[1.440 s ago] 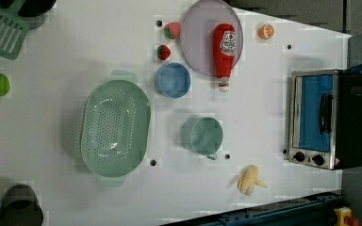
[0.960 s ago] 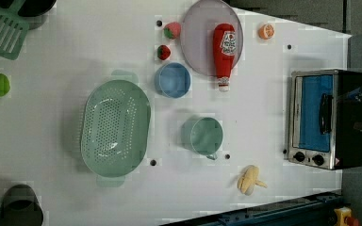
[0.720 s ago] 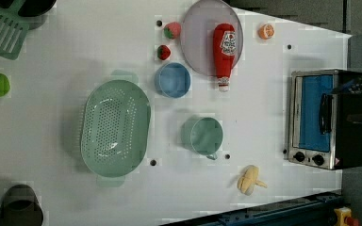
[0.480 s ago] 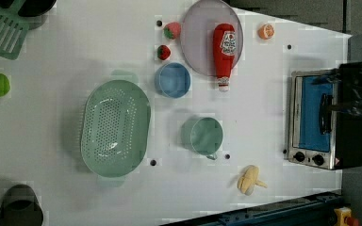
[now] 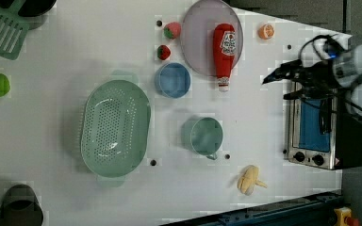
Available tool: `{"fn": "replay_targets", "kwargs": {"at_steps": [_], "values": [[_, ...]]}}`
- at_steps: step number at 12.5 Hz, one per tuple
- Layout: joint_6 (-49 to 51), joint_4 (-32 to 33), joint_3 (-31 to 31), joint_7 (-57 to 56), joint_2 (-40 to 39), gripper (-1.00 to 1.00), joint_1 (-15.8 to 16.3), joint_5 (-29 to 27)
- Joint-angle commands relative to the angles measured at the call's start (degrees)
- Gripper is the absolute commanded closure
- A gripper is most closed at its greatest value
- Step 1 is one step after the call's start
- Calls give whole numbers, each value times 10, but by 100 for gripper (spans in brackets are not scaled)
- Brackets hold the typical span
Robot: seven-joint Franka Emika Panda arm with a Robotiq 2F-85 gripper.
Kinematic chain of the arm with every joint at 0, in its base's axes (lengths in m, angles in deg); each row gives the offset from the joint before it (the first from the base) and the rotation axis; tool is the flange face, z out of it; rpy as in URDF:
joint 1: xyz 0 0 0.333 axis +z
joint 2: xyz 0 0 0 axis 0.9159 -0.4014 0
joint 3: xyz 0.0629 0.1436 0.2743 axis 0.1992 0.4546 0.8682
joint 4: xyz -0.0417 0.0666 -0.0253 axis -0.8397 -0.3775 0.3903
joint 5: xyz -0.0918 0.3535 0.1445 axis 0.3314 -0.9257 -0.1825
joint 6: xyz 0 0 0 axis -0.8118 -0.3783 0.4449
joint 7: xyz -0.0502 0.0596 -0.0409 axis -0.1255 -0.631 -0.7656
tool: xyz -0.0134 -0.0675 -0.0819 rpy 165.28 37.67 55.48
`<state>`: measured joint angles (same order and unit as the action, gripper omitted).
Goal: Pick ketchup from plate and place it on table.
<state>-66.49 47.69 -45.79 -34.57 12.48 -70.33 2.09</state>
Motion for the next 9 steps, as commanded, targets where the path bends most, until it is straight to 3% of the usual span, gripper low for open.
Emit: {"fn": "replay_targets", "kwargs": {"at_steps": [1,9], "values": [[-70,-27,11,-143,-27,-100,0,17],[-198,-90,11,-168,-186,-100,23,64]]}}
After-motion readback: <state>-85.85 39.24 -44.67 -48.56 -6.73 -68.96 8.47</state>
